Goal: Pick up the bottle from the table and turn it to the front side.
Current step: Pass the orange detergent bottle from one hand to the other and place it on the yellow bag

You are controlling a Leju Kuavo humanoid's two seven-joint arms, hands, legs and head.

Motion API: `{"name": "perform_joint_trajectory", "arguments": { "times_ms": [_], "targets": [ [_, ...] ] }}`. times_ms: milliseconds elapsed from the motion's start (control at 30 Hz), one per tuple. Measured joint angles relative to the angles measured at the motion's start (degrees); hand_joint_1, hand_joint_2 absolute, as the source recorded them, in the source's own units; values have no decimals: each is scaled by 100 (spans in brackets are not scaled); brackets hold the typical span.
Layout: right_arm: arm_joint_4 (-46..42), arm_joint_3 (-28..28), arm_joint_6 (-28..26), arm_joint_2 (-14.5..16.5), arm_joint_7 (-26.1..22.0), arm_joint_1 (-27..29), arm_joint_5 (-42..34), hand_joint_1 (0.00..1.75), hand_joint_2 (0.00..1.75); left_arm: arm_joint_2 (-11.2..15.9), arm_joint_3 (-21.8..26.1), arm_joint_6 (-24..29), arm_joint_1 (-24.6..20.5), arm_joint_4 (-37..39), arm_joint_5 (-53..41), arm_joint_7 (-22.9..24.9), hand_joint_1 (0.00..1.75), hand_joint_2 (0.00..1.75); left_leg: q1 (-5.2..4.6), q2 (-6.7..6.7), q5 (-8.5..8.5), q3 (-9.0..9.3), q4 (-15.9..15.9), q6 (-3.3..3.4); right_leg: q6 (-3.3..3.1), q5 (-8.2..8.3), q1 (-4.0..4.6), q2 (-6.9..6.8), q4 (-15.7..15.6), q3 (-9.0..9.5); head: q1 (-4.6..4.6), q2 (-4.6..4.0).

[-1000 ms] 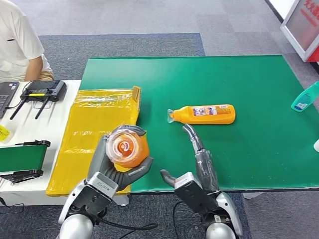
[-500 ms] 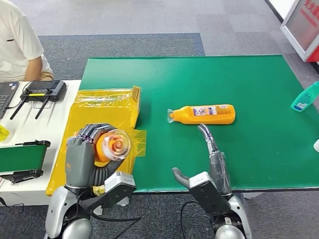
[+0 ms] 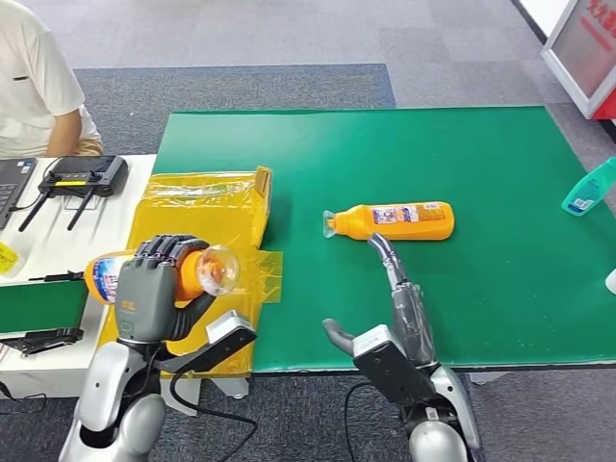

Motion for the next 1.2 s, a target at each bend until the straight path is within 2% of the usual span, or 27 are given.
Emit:
{"name": "perform_joint_trajectory", "arguments": {
  "times_ms": [133, 200, 400, 667, 1000, 1200],
  "targets": [
    [261, 157, 37, -21, -59, -247, -70, 0, 175, 379, 34, -33, -480, 935, -412, 72, 175, 175, 2, 0, 9, 1, 0, -8, -3, 4, 3, 0, 1, -3, -2, 0],
    [378, 264, 36, -40, -79, -341, -67, 0, 175, 486, 36, -45, -749, 1463, -513, 145, 175, 175, 3, 0, 15, 0, 0, -10, -4, 7, 4, 0, 2, -4, -1, 0],
    [520, 493, 25, -89, -73, -473, -70, 0, 175, 490, -83, -207, -1452, 2702, -591, 458, 175, 175, 2, 0, 17, -2, 1, -7, 2, 14, 1, 0, 2, -3, -1, 0],
    [544, 602, 34, -143, -66, -483, -145, 0, 175, 288, -163, -275, -1916, 3657, -575, 512, 175, 175, 0, 0, 14, -7, 1, -5, 3, 13, 0, 0, 1, -8, -1, 0],
    [550, 757, 62, -190, -107, -485, -136, 0, 175, -402, -201, -323, -2182, 4287, -470, 336, 175, 175, 0, 0, 13, -9, 2, -4, 4, 14, -2, 0, 0, -8, -1, 0],
    [534, 866, 62, -240, -111, -491, -92, 0, 175, -642, -207, -302, -2416, 4805, -353, 370, 175, 175, 0, 0, 14, -9, 2, -5, 3, 14, -1, 1, 1, -9, -1, 0]
  ]
}}
